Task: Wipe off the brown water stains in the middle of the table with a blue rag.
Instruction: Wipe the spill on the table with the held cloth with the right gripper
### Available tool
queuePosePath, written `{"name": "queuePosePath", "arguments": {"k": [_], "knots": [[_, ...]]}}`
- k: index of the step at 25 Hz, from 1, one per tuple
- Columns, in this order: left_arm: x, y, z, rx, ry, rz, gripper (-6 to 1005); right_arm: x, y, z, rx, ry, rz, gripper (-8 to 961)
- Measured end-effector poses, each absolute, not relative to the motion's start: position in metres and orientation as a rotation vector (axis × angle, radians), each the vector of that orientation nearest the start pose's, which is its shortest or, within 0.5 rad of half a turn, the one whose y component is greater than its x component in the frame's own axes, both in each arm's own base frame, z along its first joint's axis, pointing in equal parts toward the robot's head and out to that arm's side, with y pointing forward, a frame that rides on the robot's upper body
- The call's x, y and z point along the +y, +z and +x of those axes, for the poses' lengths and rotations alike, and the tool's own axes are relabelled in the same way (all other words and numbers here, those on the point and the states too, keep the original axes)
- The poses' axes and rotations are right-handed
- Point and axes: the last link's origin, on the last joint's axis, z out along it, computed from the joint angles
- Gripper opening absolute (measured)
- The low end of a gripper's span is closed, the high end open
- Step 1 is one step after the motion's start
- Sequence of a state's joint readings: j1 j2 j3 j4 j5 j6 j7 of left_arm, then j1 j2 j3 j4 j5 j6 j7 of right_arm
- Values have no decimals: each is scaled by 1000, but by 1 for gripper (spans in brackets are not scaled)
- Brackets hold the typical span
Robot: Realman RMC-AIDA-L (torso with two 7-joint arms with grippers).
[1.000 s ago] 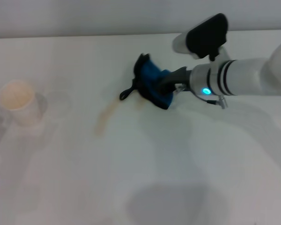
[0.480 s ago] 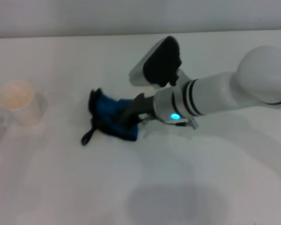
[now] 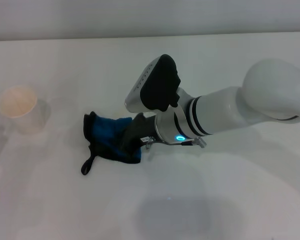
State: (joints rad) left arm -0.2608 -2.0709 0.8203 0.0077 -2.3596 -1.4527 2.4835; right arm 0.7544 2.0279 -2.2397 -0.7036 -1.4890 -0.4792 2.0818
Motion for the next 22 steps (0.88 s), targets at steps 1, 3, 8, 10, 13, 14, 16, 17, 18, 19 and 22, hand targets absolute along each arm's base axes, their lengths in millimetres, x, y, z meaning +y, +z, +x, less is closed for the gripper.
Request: {"name": "queuePosePath", "arguments": {"k": [1, 3, 8, 10, 13, 14, 16, 17, 18, 19, 22], "knots": [[247, 6, -371, -819, -992, -1548, 882, 354, -155, 181, 625, 17, -2735, 103], [246, 6, -371, -821, -991, -1546, 882, 357, -154, 183, 626, 23, -2711, 103], [246, 5, -371, -823, -992, -1544, 883, 364, -150, 189, 637, 25, -2650, 103], [246, 5, -371, -823, -992, -1543, 883, 367, -148, 193, 646, 21, -2629, 103], [246, 6, -371, -823, -993, -1541, 883, 374, -144, 200, 657, 5, -2592, 103], [246, 6, -371, -823, -993, -1540, 882, 376, -143, 201, 664, 2, -2582, 103], [246, 6, -371, -823, -993, -1538, 882, 381, -139, 205, 685, 2, -2554, 103], [246, 6, -371, -823, -993, -1537, 882, 384, -136, 207, 696, 5, -2538, 103], [246, 6, -371, -823, -993, -1536, 882, 386, -134, 209, 705, 7, -2521, 103], [246, 6, -371, -822, -993, -1536, 882, 390, -131, 211, 711, 9, -2501, 103], [247, 6, -370, -820, -996, -1538, 882, 400, -124, 216, 719, 9, -2448, 103]]}}
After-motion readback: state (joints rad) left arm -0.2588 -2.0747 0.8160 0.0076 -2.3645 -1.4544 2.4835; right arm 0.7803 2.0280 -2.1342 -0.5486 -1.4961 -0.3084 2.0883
